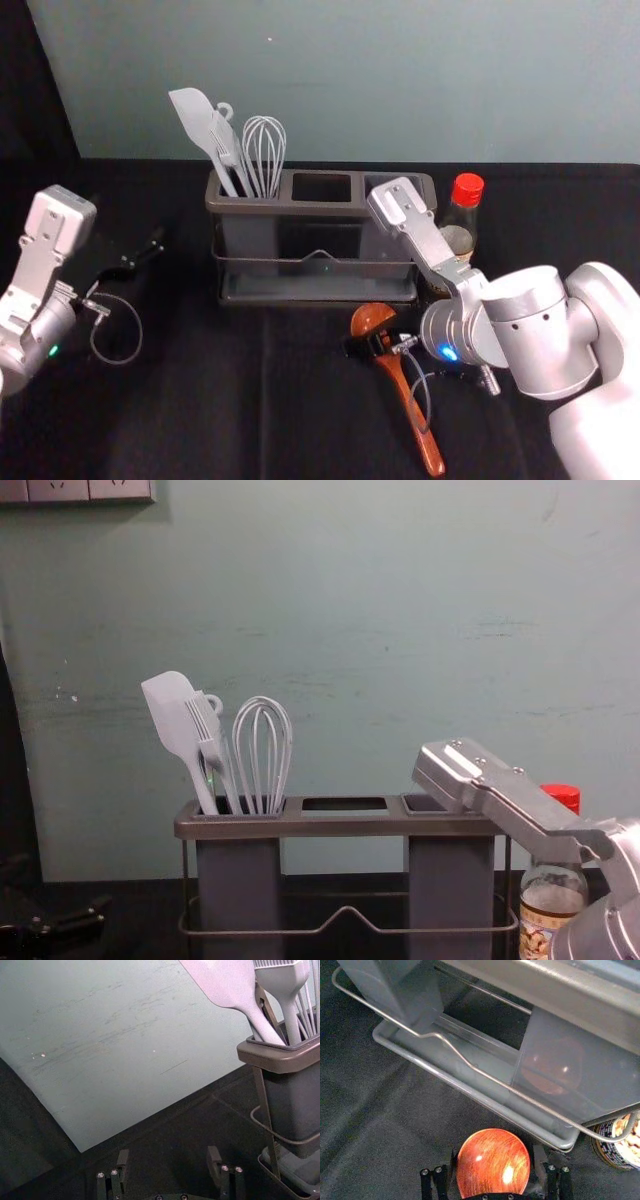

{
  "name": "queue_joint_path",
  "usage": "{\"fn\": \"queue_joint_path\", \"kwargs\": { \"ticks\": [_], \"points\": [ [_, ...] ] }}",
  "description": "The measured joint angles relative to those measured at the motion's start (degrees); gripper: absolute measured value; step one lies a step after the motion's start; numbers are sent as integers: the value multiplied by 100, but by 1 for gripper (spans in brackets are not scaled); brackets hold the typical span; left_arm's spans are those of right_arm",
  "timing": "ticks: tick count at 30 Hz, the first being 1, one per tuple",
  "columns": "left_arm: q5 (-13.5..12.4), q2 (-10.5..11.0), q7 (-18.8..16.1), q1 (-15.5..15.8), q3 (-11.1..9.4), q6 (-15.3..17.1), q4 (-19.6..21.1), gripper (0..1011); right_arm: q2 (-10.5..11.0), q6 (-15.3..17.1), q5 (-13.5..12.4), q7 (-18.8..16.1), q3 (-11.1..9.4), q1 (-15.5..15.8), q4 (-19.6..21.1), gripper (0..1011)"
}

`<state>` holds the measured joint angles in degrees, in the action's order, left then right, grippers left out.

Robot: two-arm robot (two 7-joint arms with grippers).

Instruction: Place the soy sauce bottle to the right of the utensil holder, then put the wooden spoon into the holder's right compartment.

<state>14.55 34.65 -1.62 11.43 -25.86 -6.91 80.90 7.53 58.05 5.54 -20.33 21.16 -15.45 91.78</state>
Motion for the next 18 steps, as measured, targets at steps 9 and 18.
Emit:
{"fn": "queue_joint_path", "kwargs": {
  "ticks": [9, 18],
  "points": [
    [0, 0, 0, 0, 0, 0, 0, 1000, -57, -47, 72, -86, -63, -1, -56, 1003],
    [0, 0, 0, 0, 0, 0, 0, 1000, -87, -30, 234, -127, -39, -27, -96, 842]
  ]
}}
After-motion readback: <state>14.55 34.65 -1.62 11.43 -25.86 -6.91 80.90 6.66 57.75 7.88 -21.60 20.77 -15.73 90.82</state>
